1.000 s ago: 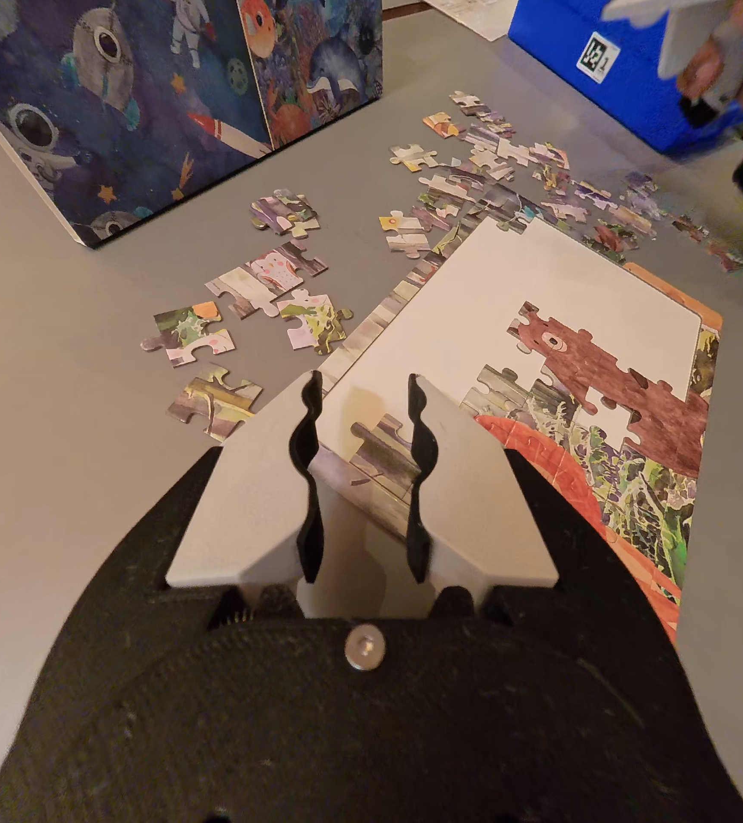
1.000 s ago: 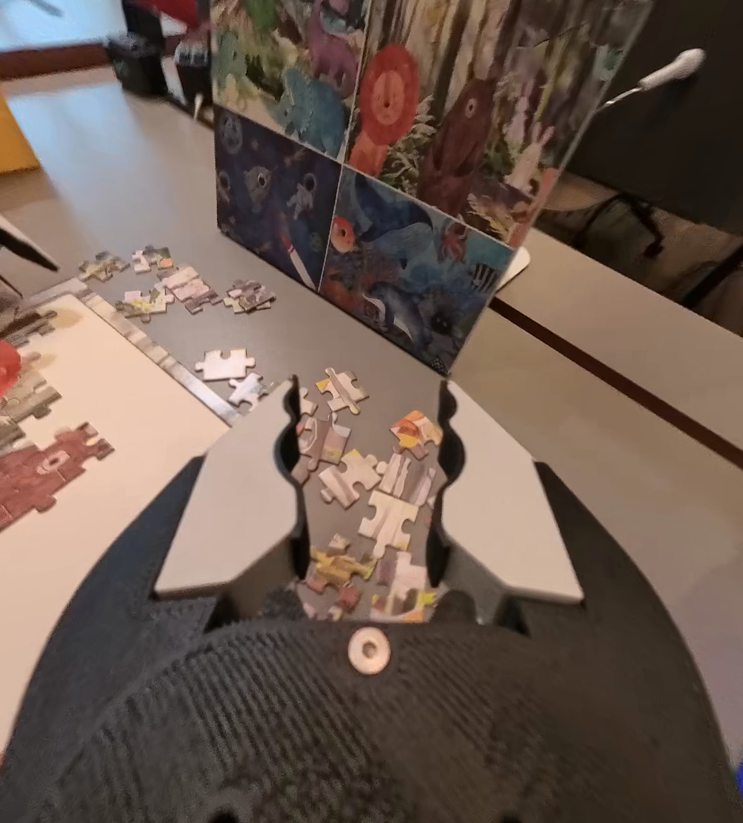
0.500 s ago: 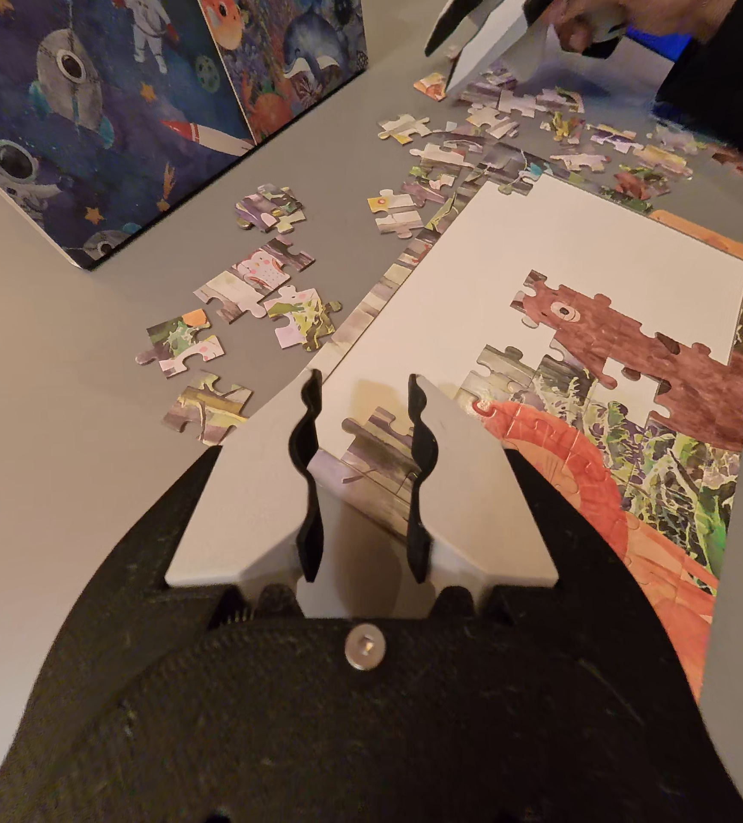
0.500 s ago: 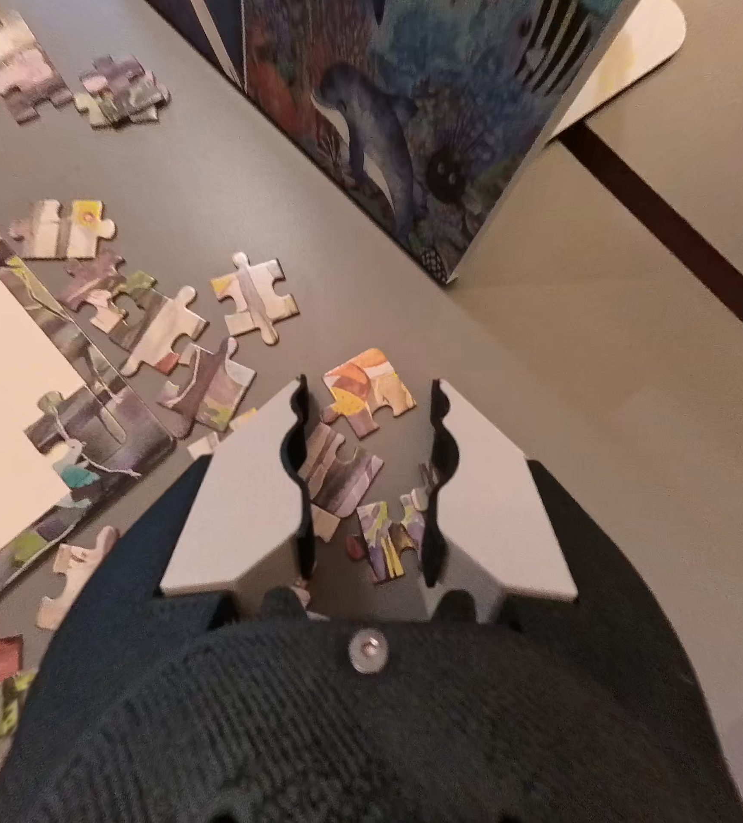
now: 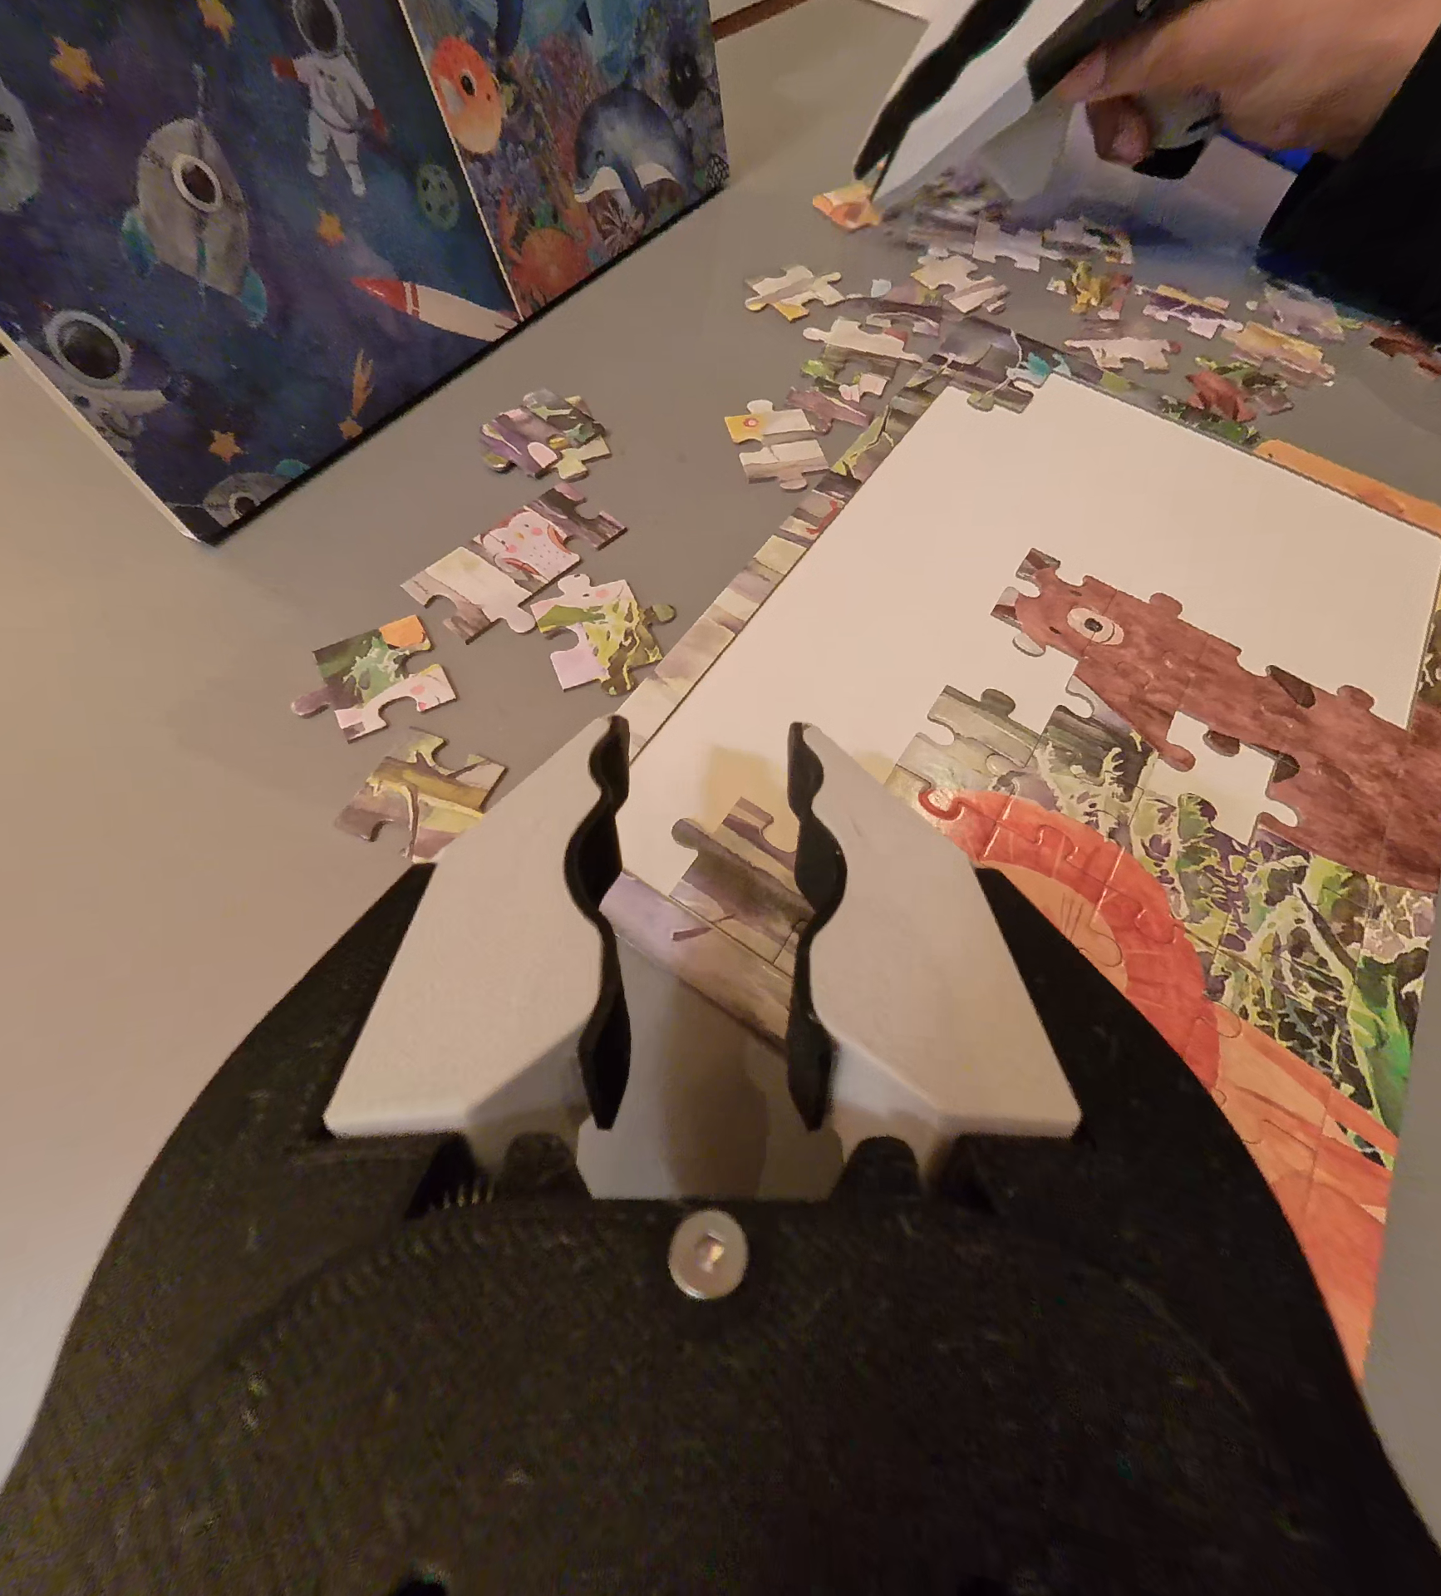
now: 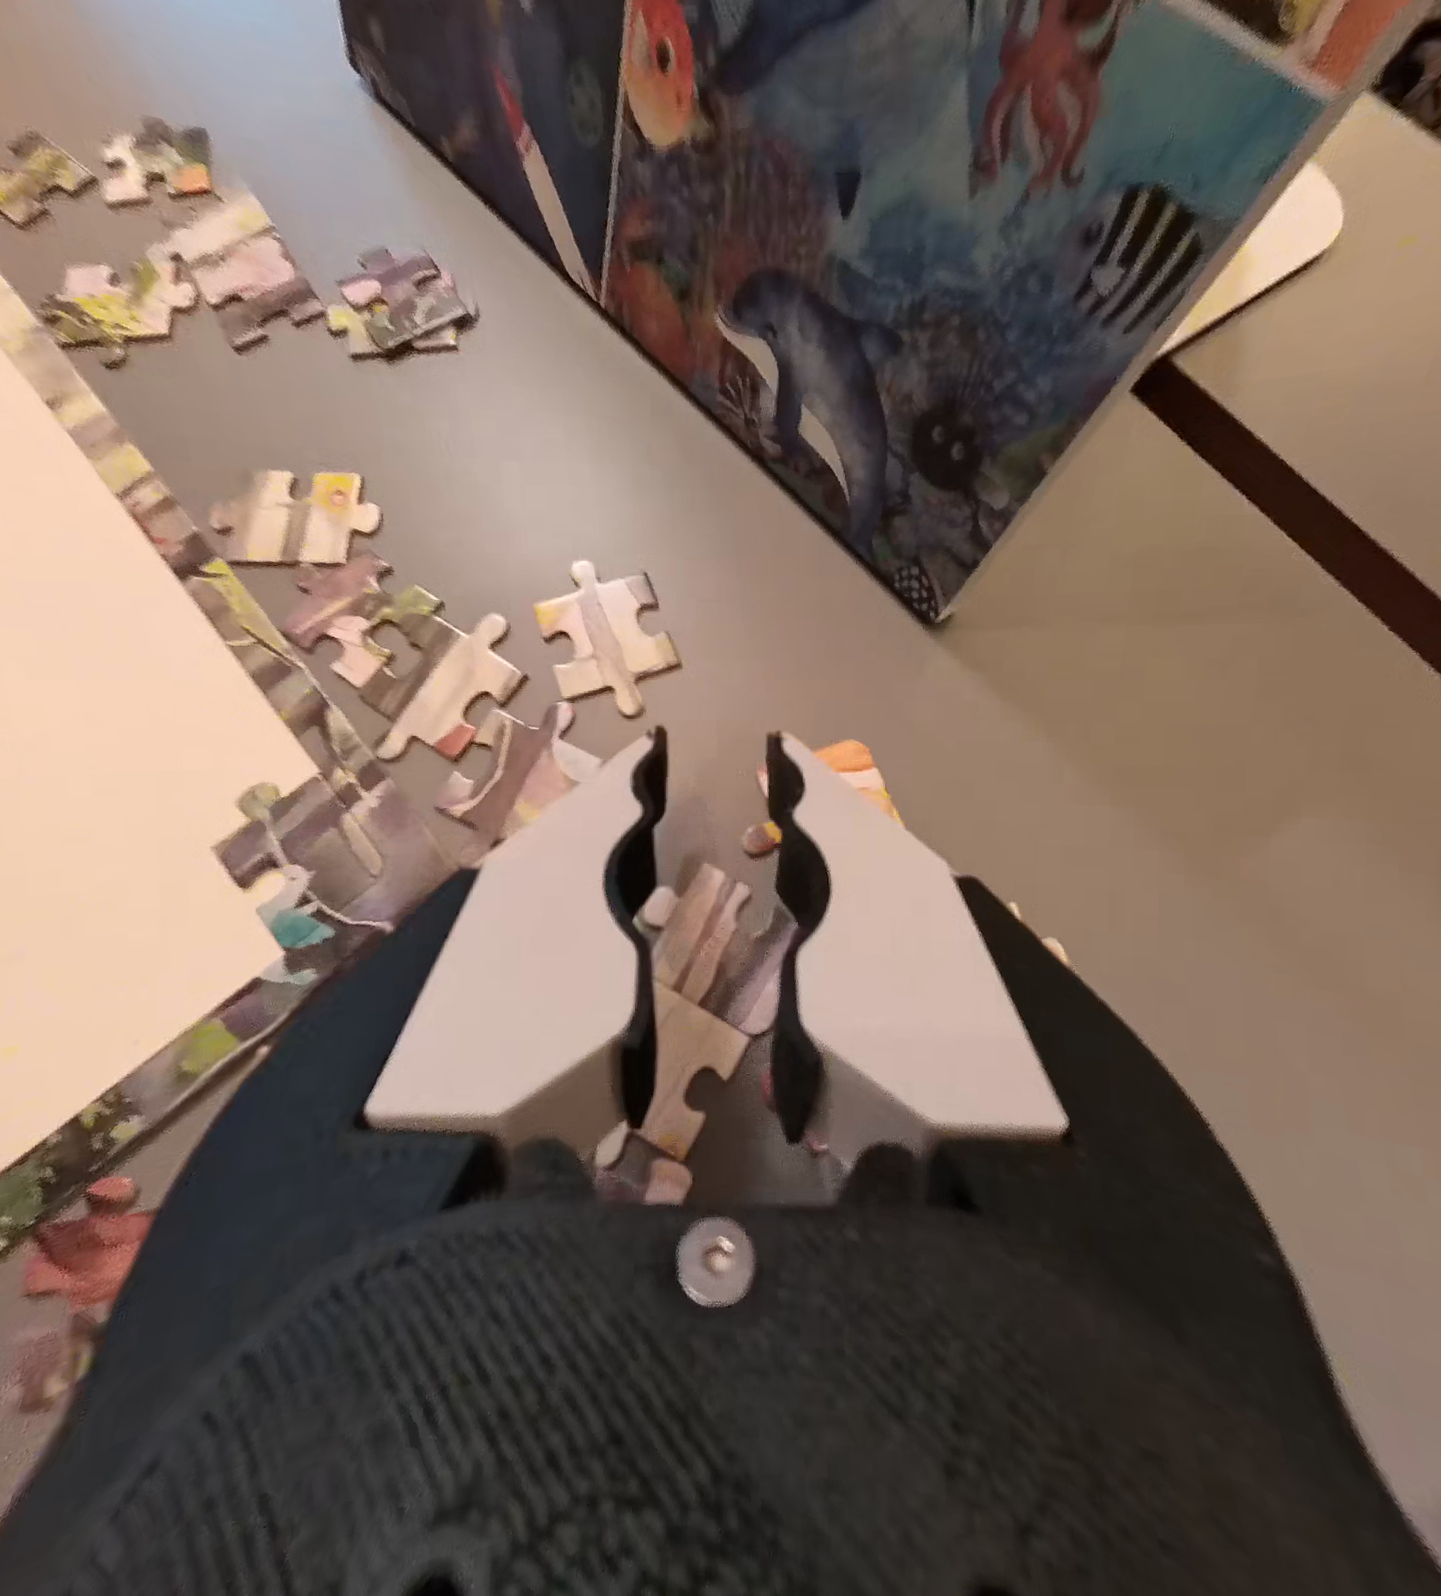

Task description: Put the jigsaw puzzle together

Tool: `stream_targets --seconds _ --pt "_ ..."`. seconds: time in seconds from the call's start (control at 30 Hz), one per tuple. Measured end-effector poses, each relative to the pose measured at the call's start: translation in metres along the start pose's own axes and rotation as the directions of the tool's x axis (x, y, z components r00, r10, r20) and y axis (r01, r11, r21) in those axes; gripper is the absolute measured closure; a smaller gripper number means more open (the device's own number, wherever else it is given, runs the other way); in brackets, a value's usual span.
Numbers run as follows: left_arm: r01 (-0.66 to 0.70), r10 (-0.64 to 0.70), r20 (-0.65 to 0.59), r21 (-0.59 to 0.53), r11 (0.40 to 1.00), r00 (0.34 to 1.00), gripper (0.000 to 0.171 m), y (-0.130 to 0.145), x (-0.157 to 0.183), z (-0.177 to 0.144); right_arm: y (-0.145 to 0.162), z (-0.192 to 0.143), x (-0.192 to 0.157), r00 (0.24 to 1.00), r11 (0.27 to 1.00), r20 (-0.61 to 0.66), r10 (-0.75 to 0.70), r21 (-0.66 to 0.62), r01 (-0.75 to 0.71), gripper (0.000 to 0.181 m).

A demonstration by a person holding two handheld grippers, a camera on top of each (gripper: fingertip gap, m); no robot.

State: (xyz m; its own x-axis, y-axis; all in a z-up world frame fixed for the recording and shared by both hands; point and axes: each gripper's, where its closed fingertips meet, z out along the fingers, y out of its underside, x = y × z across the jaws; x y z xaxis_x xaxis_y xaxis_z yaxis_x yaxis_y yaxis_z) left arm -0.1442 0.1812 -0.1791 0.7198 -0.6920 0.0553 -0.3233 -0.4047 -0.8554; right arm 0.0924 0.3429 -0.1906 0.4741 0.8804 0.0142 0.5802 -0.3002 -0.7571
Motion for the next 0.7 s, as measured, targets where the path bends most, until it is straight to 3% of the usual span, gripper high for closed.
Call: stream_targets --seconds 0.2,0.43,0.57,0.7 --pt "-0.013 0.012 0.015 0.064 0.998 1.000 0.138 -0.010 0.004 -0.005 -0.010 -0.016 0.010 0.991 0.998 -0.115 -0.062 0.025 0.065 0.145" --pt "0.008 -0.007 -0.008 0.091 0.996 1.000 0.138 -0.014 0.009 -0.003 0.021 0.008 0.027 0.997 0.993 -0.015 0.080 -0.091 -0.081 0.125" --pt "0.028 -0.027 -0.014 0.106 0.994 1.000 0.139 -0.015 0.007 -0.005 0.023 0.008 0.028 0.999 0.996 -0.021 0.043 -0.083 -0.044 0.150" --pt "0.038 -0.035 -0.028 0.100 0.994 0.999 0.139 -0.014 0.008 -0.004 0.023 0.008 0.027 0.999 0.996 -0.025 0.035 -0.086 -0.037 0.151"
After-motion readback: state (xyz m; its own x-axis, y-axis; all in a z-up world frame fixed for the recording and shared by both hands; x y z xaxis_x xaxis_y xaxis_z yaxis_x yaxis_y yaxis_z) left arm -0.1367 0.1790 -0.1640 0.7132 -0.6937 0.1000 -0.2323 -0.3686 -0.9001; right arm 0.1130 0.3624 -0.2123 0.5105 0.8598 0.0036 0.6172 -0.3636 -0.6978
